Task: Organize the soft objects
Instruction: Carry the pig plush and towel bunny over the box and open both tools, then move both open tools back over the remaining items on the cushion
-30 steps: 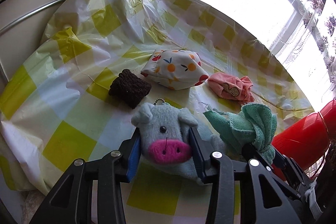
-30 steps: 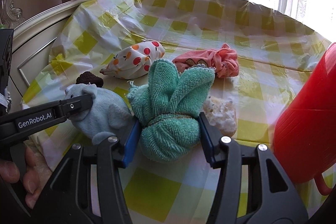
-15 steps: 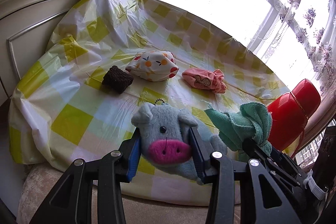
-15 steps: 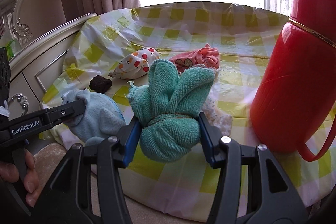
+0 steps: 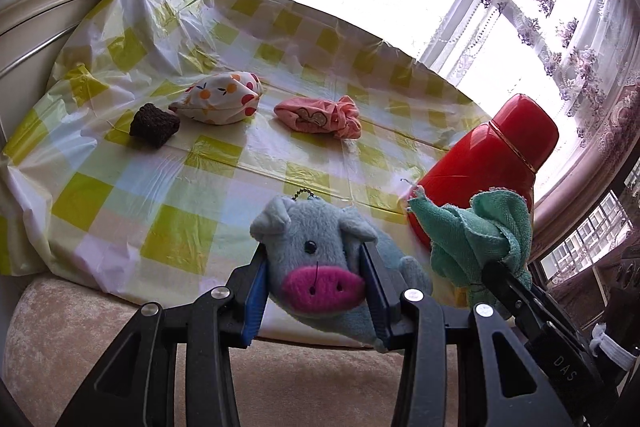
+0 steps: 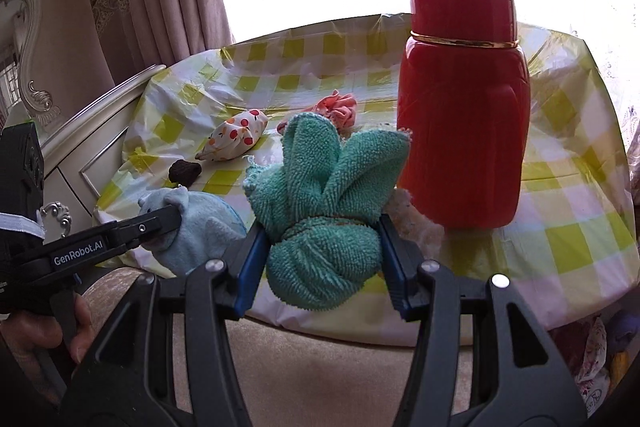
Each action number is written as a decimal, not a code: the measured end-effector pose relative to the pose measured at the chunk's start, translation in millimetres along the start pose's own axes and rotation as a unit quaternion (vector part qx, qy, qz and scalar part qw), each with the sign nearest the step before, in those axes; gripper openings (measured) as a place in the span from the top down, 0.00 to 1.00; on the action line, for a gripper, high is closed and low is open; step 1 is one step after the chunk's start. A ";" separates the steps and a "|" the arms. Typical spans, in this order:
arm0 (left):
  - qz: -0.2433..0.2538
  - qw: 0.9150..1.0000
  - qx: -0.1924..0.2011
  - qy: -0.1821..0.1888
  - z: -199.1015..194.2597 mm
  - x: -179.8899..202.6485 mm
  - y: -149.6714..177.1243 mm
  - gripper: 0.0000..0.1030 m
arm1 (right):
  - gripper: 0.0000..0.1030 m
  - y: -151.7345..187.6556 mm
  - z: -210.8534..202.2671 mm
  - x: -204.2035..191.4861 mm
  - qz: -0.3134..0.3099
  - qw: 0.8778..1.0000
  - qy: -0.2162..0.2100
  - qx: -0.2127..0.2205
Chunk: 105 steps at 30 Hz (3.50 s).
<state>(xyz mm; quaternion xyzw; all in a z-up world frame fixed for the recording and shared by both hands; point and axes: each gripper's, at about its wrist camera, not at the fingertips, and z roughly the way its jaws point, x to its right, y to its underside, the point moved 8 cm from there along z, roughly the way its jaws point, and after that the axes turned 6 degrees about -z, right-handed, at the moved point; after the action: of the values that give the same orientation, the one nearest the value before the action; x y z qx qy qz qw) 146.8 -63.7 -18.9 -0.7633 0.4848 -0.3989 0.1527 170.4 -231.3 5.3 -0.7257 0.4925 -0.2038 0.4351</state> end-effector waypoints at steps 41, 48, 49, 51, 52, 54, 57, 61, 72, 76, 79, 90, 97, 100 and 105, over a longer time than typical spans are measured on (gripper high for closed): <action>0.177 0.958 -0.127 0.184 16.4 241.5 129.8 0.57 | 0.39 179.9 -214.2 299.2 0.227 0.919 0.305 -0.104; 0.224 0.931 -0.181 0.222 12.1 284.6 178.5 0.30 | 0.20 171.9 -230.5 310.5 0.240 0.910 0.329 -0.082; 0.238 0.926 -0.203 0.211 18.2 286.4 189.9 0.21 | 0.20 171.0 -230.9 310.5 0.240 0.910 0.329 -0.081; 0.250 0.924 -0.219 0.187 26.8 281.1 200.4 0.19 | 0.20 169.5 -229.1 309.7 0.241 0.910 0.326 -0.081; 0.243 0.925 -0.225 0.186 28.1 275.9 200.8 0.19 | 0.20 169.0 -227.8 308.8 0.242 0.911 0.324 -0.081; 0.224 0.929 -0.229 0.185 30.4 268.3 195.7 0.19 | 0.20 168.7 -224.3 307.2 0.242 0.913 0.319 -0.081; 0.210 0.934 -0.227 0.177 31.4 257.9 189.0 0.19 | 0.20 168.7 -217.9 302.5 0.240 0.916 0.310 -0.084; 0.204 0.938 -0.216 0.176 28.7 250.3 181.2 0.19 | 0.20 164.8 -206.4 294.4 0.235 0.922 0.295 -0.087; 0.170 0.956 -0.177 0.158 22.6 215.3 149.5 0.19 | 0.20 143.2 -173.4 249.1 0.200 0.942 0.251 -0.097; 0.145 0.965 -0.165 0.143 23.3 191.9 133.8 0.19 | 0.20 135.4 -154.2 222.3 0.183 0.952 0.223 -0.103; 0.124 0.972 -0.153 0.131 22.8 172.9 120.6 0.19 | 0.20 128.2 -138.0 200.0 0.167 0.960 0.199 -0.108; 0.044 0.990 -0.102 0.088 16.1 92.6 72.2 0.19 | 0.20 98.3 -85.2 103.6 0.098 0.981 0.110 -0.126; -0.028 0.998 -0.034 0.040 1.1 22.4 23.2 0.19 | 0.20 78.6 -59.5 61.0 0.051 0.987 0.084 -0.130; -0.073 0.997 -0.001 0.009 -3.9 -17.9 -0.4 0.19 | 0.20 71.3 -46.8 48.7 0.034 0.987 0.079 -0.133; -0.124 0.991 0.028 -0.037 -2.9 -75.7 -36.1 0.20 | 0.20 62.9 -30.3 34.4 0.012 0.987 0.077 -0.138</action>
<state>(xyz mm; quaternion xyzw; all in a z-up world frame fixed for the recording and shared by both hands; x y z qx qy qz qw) 151.0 19.4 -29.6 -0.8270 0.3692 -0.3994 0.1418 129.5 -283.5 -35.2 -0.7550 0.5568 -0.1837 0.2937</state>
